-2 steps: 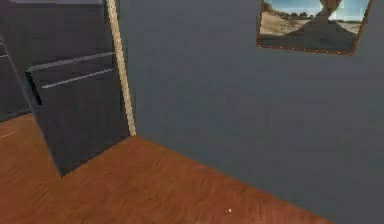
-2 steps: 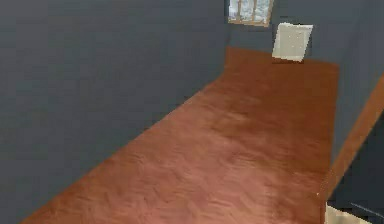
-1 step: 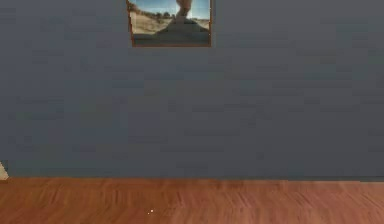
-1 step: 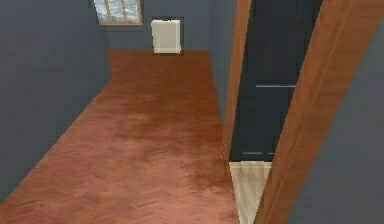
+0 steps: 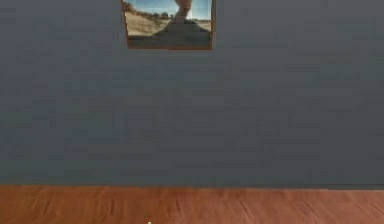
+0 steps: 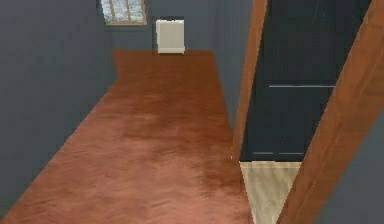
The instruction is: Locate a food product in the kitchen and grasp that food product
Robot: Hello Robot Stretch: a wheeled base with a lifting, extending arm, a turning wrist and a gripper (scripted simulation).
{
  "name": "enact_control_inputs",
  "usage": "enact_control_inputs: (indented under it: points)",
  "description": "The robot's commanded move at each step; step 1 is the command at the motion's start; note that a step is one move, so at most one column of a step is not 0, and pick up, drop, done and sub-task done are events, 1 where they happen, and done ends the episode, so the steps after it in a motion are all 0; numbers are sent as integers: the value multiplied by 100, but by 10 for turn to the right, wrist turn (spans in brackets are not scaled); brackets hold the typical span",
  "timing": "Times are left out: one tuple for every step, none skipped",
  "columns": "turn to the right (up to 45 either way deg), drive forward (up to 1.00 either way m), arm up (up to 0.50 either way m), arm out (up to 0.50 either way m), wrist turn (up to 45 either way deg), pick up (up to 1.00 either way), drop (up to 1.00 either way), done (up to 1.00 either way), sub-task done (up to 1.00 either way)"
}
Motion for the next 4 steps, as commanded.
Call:
enact_control_inputs:
  points:
    - [-450, 0, 0, 0, 0, 0, 0, 0, 0]
    - [-390, 0, 0, 0, 0, 0, 0, 0, 0]
    - [0, 45, 0, 0, 0, 0, 0, 0, 0]
    - [-450, 0, 0, 0, 0, 0, 0, 0, 0]
